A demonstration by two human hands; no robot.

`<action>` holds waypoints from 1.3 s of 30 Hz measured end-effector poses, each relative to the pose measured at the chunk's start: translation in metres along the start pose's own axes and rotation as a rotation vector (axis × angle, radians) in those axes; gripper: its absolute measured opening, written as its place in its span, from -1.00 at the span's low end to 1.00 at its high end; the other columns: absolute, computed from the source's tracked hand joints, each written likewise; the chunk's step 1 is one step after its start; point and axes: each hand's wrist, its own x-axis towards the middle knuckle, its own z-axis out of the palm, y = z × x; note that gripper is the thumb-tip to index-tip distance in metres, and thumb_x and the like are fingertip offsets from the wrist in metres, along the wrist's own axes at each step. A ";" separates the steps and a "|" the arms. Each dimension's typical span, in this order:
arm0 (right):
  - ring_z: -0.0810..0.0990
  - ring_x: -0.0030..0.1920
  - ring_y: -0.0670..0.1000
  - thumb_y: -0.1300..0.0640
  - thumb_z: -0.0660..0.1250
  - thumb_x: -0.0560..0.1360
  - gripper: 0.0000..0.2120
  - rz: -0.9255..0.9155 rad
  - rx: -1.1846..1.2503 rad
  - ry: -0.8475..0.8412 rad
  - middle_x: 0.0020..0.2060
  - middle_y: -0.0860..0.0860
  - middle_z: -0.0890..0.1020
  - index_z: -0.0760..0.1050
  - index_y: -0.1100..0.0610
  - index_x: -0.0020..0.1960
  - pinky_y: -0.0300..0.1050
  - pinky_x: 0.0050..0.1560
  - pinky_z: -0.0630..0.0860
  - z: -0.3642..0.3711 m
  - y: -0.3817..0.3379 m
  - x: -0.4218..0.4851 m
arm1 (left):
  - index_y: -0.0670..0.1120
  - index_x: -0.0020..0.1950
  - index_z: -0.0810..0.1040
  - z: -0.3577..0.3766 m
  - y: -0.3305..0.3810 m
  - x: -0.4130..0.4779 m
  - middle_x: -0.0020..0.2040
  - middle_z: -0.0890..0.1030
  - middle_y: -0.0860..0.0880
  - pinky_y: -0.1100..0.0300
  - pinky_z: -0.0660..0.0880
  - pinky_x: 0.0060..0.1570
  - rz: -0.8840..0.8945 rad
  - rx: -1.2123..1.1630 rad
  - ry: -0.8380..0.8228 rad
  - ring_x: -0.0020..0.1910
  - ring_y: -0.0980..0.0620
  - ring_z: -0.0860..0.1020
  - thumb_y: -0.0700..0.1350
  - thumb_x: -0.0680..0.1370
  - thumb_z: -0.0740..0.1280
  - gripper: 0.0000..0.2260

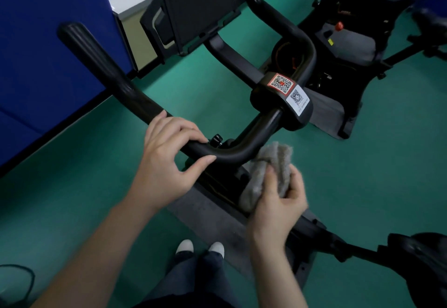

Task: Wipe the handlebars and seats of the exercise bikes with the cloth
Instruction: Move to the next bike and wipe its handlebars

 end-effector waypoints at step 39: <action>0.59 -0.17 0.09 0.21 0.35 0.45 -0.89 -0.607 -1.189 -1.438 -0.26 0.12 0.64 0.60 0.15 -0.04 -0.08 -0.13 0.45 0.085 -0.081 0.084 | -0.10 0.03 0.51 0.000 -0.003 0.002 -0.03 0.52 0.05 0.15 0.14 0.42 -0.079 -0.078 0.052 0.05 0.07 0.47 0.09 0.40 0.46 -0.64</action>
